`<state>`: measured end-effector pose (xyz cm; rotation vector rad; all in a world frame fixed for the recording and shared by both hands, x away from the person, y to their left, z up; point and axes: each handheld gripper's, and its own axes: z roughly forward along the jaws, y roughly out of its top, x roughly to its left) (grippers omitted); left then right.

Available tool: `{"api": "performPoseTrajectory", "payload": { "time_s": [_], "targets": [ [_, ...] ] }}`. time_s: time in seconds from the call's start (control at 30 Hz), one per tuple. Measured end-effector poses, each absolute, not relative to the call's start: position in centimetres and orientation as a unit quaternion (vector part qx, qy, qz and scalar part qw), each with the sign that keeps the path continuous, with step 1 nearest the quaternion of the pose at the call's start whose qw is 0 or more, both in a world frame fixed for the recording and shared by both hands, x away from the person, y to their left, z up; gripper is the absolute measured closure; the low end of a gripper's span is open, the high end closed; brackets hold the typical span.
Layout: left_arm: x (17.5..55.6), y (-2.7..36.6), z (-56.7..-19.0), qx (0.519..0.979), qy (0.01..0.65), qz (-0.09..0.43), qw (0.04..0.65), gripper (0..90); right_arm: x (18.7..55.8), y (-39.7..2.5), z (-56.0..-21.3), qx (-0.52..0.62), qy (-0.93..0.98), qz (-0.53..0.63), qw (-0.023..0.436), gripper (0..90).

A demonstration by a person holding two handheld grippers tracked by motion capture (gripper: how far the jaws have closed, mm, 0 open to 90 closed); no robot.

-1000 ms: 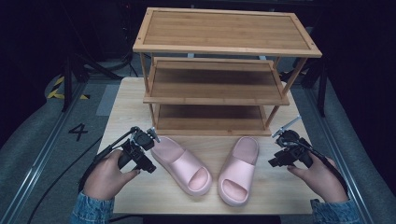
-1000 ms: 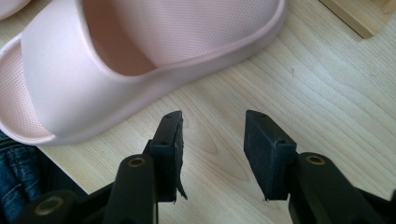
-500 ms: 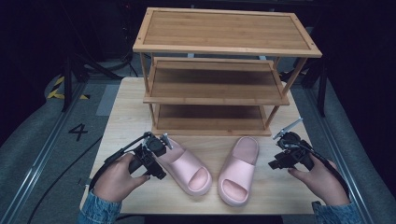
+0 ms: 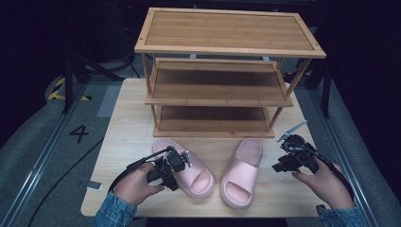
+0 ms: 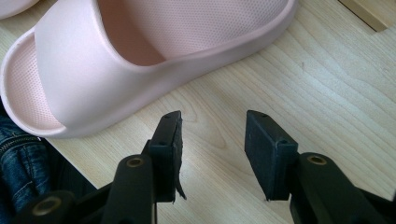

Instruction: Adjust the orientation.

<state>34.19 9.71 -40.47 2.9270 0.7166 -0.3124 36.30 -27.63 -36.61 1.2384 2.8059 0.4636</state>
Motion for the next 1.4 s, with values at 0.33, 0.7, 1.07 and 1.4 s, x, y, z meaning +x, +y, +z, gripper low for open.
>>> {"api": "performPoseTrajectory", "payload": {
  "time_s": [0.33, 0.7, 1.07, 1.4],
  "targets": [
    [34.6, 7.4, -41.4, 0.965, 0.233, -0.113, 0.048, 77.3, 35.9, -28.3, -36.7, 0.406, 0.901, 0.149, 0.02, 57.5],
    [36.8, 5.7, -41.4, 0.959, 0.27, -0.06, 0.061, 73.4, 34.8, -30.1, -36.8, 0.429, 0.89, 0.15, 0.019, 57.4],
    [35.9, 8.0, -38.3, 0.959, 0.274, -0.016, 0.075, 48.4, 34.7, -30.0, -37.0, 0.427, 0.892, 0.15, 0.016, 56.3],
    [37.5, 8.2, -39.2, 0.977, 0.199, 0.017, 0.071, 48.7, 34.3, -30.4, -37.1, 0.43, 0.89, 0.154, 0.019, 54.4]
  ]
}}
